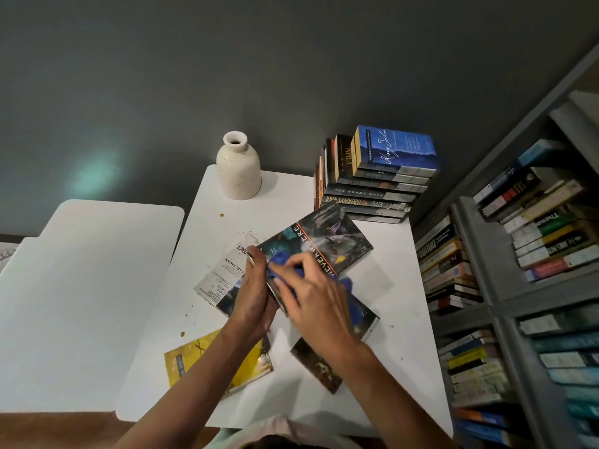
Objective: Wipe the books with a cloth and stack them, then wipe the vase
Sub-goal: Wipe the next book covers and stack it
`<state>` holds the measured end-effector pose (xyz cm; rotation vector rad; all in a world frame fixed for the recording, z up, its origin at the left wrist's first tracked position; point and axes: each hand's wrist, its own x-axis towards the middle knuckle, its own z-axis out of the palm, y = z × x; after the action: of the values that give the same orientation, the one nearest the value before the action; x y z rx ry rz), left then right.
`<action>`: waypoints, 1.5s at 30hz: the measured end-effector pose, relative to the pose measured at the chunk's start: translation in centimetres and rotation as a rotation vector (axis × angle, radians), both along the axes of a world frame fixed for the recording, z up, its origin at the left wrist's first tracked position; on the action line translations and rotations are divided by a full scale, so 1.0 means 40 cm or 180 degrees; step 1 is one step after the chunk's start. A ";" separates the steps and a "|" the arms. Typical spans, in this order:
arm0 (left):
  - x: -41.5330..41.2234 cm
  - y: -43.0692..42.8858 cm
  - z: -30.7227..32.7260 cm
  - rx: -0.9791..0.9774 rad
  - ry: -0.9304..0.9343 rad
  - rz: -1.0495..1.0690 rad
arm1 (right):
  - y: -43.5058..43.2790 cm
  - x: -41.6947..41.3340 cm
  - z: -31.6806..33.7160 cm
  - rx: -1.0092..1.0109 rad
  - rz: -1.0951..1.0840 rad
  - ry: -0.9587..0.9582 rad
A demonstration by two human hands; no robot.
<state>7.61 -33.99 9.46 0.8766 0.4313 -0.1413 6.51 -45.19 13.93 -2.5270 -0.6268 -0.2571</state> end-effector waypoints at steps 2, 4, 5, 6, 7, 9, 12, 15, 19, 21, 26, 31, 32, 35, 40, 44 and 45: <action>-0.001 0.010 -0.002 0.0094 -0.0093 -0.0037 | -0.020 -0.019 -0.006 -0.0046 0.0301 0.0153; -0.004 0.017 -0.005 0.0199 -0.0160 -0.0036 | -0.057 -0.005 -0.008 -0.0034 0.0264 0.0106; -0.008 0.014 0.007 0.0256 -0.0184 -0.0013 | -0.065 0.011 -0.006 -0.0034 0.0126 0.0015; -0.010 0.009 0.020 0.0358 -0.0171 0.0026 | -0.062 0.029 -0.003 -0.0003 -0.0052 -0.0055; -0.012 0.002 0.024 0.0477 -0.0190 0.0004 | -0.047 0.046 0.003 0.0064 -0.0223 -0.0105; -0.015 -0.011 0.036 0.0711 -0.0230 0.0047 | 0.002 0.056 0.011 0.0173 -0.0374 -0.0226; -0.014 -0.012 0.023 0.0616 -0.0275 0.0156 | 0.038 0.017 0.000 0.0089 0.0020 -0.0219; -0.025 -0.001 0.033 0.0773 -0.0197 0.0029 | -0.006 0.017 -0.007 0.0078 -0.0003 -0.0175; -0.028 -0.009 0.042 0.0698 -0.0068 0.0115 | 0.019 0.049 0.007 0.0202 -0.0588 -0.0204; -0.027 -0.021 0.035 0.0732 -0.0269 0.0145 | 0.057 0.029 0.008 0.0084 -0.0324 -0.0224; -0.028 -0.020 0.057 0.0724 -0.0151 0.0324 | 0.002 0.057 0.012 0.0241 -0.0639 -0.0151; -0.010 -0.022 0.053 0.0542 -0.0270 0.0349 | 0.077 0.025 0.012 0.0169 -0.0363 -0.0156; -0.007 -0.023 0.045 0.0476 -0.0224 0.0340 | 0.081 0.021 0.012 0.0151 -0.0264 -0.0114; -0.001 -0.016 0.037 0.0551 -0.0078 0.0392 | 0.044 0.052 0.019 0.0325 -0.0450 -0.0006; 0.003 -0.022 0.025 0.0375 -0.0088 0.0494 | 0.065 0.044 0.023 0.0349 -0.0367 -0.0041; 0.003 -0.018 0.024 0.0104 -0.0027 0.0349 | 0.083 0.028 0.020 0.0323 -0.0107 -0.0010; 0.005 -0.014 0.025 -0.0031 0.0030 0.0348 | 0.079 0.027 0.020 0.0307 -0.0022 0.0011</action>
<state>7.81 -34.55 10.47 0.8410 0.4859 -0.0470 7.57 -42.05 14.72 -2.4371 -0.5901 -0.2789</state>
